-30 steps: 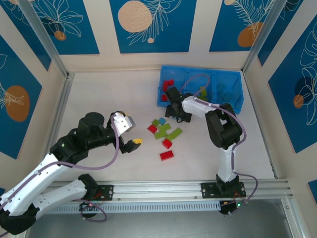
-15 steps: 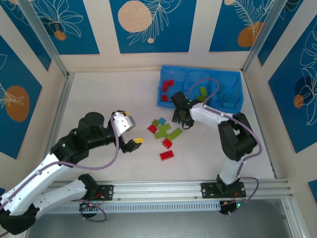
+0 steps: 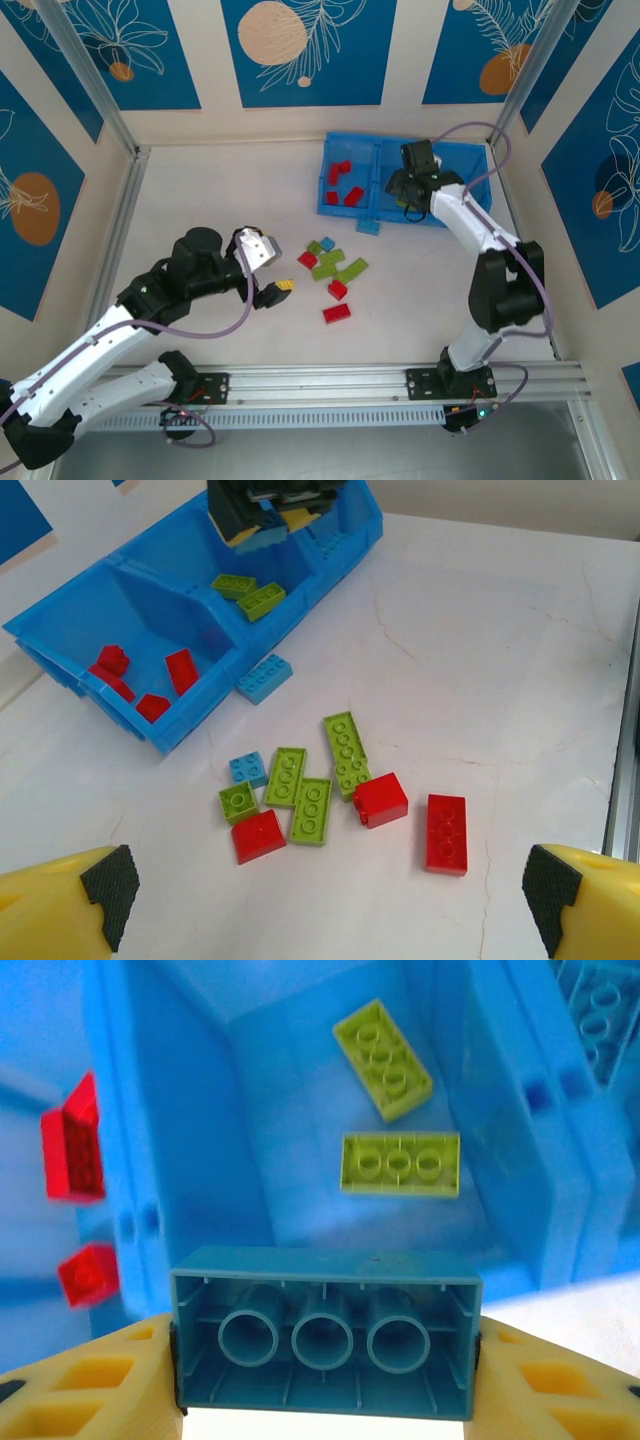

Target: Sort the legos into containers by color

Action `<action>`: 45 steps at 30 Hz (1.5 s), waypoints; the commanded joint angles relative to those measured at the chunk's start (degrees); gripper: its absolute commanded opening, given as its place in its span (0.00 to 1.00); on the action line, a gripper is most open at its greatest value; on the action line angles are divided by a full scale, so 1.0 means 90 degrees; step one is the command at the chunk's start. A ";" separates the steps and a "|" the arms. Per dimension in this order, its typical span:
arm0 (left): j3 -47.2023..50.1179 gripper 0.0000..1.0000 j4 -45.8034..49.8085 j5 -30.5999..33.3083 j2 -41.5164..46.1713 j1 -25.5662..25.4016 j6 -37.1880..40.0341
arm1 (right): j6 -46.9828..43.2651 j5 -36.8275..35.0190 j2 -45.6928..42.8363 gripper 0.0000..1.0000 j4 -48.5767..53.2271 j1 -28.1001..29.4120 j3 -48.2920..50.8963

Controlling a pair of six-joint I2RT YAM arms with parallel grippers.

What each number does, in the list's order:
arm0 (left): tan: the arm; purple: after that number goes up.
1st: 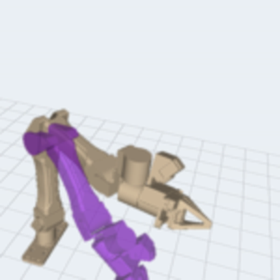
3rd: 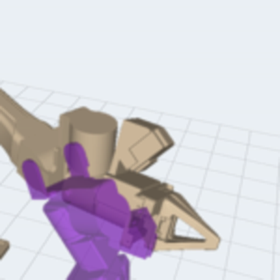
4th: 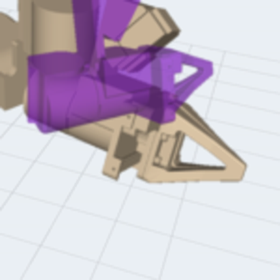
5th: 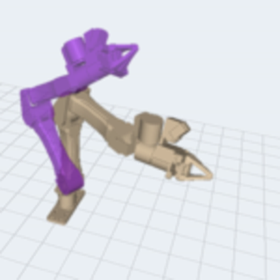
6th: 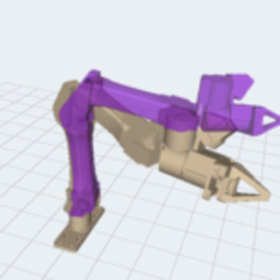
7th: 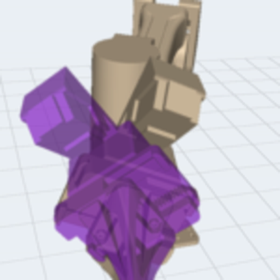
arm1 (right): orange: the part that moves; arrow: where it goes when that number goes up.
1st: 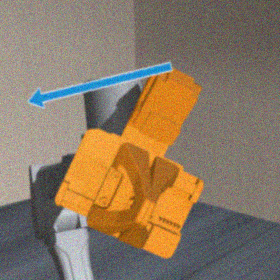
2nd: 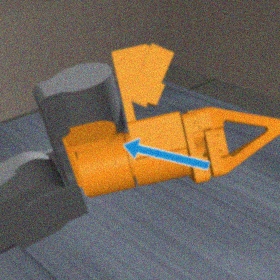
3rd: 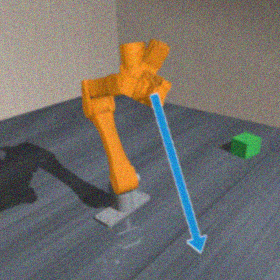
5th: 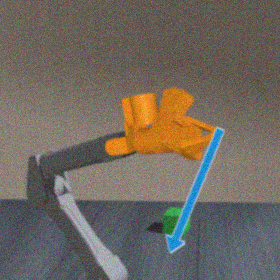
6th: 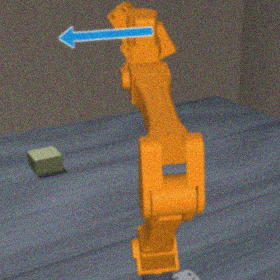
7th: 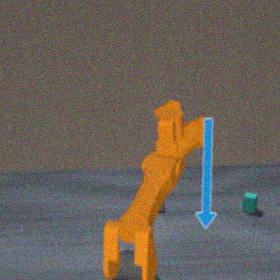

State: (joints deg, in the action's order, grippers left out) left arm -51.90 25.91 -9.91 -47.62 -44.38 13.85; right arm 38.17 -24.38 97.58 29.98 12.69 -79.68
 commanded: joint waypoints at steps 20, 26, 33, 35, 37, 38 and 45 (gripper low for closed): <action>-0.0044 1.00 -0.0307 -0.0588 0.0239 0.0068 -0.0525 | -0.0154 0.0541 -0.0389 0.48 0.0288 -0.1512 -0.0534; -0.0033 1.00 -0.0093 -0.0500 0.0338 0.0046 -0.0624 | -0.0158 0.0939 -0.0384 0.49 0.0146 -0.2232 0.0083; -0.0132 1.00 0.0061 -0.0320 0.0367 0.0047 -0.0621 | -0.0401 0.1095 0.0435 0.76 0.0699 -0.2355 -0.0662; -0.0140 1.00 0.0080 -0.0226 0.0363 0.0048 -0.0630 | -0.0408 0.1106 0.0322 0.80 0.0819 -0.2357 -0.0775; -0.0178 1.00 0.0136 -0.0109 0.0340 0.0039 -0.0635 | -0.0347 0.1057 -0.0033 0.84 0.0754 -0.2357 -0.0633; -0.0190 1.00 0.0163 -0.0022 0.0316 0.0048 -0.0645 | -0.0328 0.1075 -0.0248 0.86 0.0699 -0.2357 -0.0497; -0.0536 1.00 0.0475 0.0643 -0.0140 0.0039 -0.1444 | -0.0420 0.1518 -0.1929 0.87 0.0445 -0.1593 0.0620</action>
State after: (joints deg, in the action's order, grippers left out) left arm -53.60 28.32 -7.79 -47.35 -44.14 5.17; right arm 35.29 -14.11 85.65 34.22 -6.22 -77.78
